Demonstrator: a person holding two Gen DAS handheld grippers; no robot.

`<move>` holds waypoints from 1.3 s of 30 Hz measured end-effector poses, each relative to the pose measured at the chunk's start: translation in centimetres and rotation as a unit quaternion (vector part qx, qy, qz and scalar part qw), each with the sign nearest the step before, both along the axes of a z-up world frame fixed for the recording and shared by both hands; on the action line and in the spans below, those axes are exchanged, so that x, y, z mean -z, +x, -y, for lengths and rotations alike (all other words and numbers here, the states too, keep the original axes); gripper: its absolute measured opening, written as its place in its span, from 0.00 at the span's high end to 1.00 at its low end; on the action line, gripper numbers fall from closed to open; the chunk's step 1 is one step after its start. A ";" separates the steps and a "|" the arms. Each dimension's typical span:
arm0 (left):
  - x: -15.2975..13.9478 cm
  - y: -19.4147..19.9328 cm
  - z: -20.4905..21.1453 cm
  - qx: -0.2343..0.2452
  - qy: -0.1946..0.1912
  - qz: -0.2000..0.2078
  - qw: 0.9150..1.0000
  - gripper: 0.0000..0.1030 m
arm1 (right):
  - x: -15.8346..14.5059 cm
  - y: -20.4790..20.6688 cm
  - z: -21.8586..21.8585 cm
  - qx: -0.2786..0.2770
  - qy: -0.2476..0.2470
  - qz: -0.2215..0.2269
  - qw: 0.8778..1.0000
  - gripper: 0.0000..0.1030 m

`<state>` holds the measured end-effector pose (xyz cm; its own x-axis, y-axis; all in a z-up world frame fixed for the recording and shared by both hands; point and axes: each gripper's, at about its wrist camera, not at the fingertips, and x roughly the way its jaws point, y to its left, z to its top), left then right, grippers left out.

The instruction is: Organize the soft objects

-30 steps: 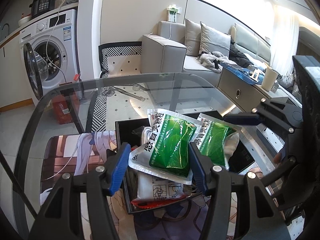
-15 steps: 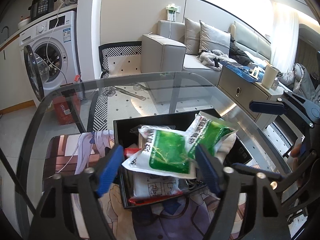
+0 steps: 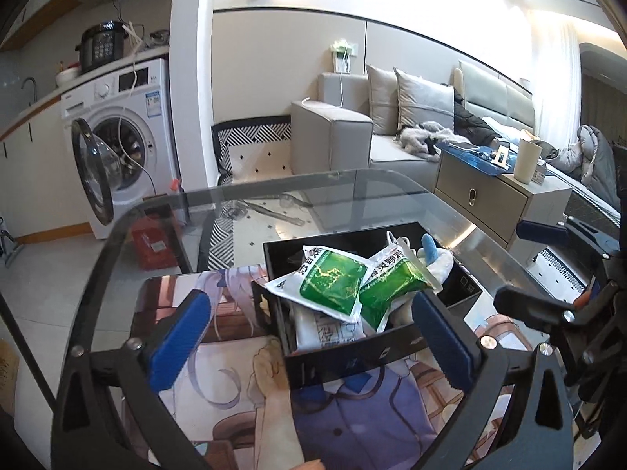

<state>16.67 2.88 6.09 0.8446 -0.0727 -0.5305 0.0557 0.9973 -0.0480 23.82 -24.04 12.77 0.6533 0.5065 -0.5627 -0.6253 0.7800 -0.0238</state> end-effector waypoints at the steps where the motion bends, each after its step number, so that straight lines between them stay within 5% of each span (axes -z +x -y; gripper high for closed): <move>1: 0.1 -0.3 0.0 0.000 0.001 0.002 1.000 0.00 | 0.1 -0.1 0.0 0.005 0.004 -0.002 1.000 0.01; 24: 3.8 -1.5 0.5 -0.026 0.006 0.016 1.000 0.00 | 3.0 -2.2 0.4 0.043 0.071 0.028 0.996 0.01; 39: 4.1 -1.5 0.8 -0.027 0.006 0.015 0.999 0.00 | 3.5 -2.4 0.8 0.058 0.073 0.041 0.995 0.01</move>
